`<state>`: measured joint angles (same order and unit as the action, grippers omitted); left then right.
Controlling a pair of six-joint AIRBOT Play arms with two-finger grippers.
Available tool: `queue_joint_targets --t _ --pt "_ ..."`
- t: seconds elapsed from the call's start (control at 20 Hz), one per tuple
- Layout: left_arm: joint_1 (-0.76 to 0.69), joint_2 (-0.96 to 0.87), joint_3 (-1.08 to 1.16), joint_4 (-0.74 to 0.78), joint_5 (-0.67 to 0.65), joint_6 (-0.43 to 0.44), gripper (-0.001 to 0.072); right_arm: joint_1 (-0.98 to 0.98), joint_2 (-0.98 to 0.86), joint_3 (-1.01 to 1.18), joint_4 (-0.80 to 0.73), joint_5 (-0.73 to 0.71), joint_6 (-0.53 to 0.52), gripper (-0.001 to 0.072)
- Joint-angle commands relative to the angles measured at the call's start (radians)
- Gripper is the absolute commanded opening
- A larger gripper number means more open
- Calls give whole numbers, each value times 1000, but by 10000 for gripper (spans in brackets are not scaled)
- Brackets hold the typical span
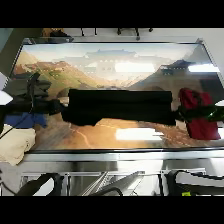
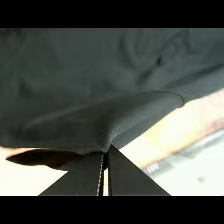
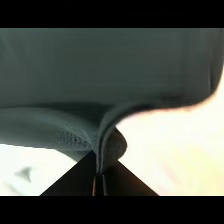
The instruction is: Fold the shirts.
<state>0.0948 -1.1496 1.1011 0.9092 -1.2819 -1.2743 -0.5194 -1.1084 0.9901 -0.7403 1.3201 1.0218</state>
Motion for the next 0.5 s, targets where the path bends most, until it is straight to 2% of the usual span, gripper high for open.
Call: queue_joint_targets --t 0.0,0.25,0.45 --pt "-79 -190 178 10 89 28 13 3 -66 85 219 -126 -79 26" --pt "-105 -505 426 17 109 40 14 48 -227 166 315 -274 -204 26" --pt "-106 -709 570 14 106 44 14 68 -337 210 319 -325 -242 34"
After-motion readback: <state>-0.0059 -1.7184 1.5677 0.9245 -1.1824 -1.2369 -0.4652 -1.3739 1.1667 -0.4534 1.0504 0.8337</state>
